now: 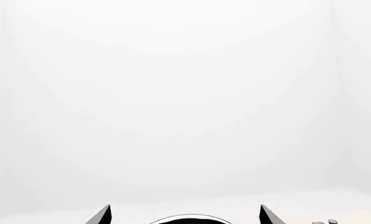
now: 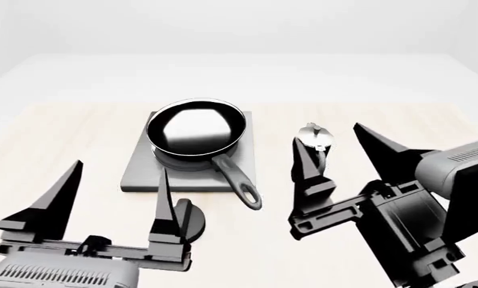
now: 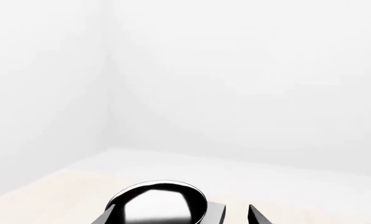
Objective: Put the frying pan on the stove.
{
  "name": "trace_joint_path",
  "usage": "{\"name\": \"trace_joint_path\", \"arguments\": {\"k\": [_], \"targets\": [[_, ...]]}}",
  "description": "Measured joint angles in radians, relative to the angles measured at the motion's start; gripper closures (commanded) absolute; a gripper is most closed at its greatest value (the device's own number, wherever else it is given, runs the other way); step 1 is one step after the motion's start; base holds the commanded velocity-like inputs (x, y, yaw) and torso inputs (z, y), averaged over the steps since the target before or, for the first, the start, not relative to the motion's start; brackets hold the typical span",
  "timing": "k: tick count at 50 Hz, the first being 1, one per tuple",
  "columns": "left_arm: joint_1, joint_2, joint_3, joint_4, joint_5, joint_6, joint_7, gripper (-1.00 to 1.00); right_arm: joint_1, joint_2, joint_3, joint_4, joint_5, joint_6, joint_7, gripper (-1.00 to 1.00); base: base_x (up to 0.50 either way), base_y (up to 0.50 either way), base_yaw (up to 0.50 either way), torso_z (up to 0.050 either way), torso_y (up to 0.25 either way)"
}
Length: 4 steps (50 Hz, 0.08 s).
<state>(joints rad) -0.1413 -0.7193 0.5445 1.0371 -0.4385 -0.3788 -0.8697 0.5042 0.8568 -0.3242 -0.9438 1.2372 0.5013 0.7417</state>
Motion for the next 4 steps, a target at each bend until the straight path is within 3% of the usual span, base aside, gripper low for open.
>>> {"name": "trace_joint_path", "arguments": {"k": [4], "targets": [[-0.052, -0.049, 0.066, 0.003, -0.026, 0.027, -0.066, -1.0, 0.003, 0.008, 0.007, -0.009, 0.013, -0.003, 0.008, -1.0, 0.0, 0.0, 0.0, 0.0, 0.0]]}}
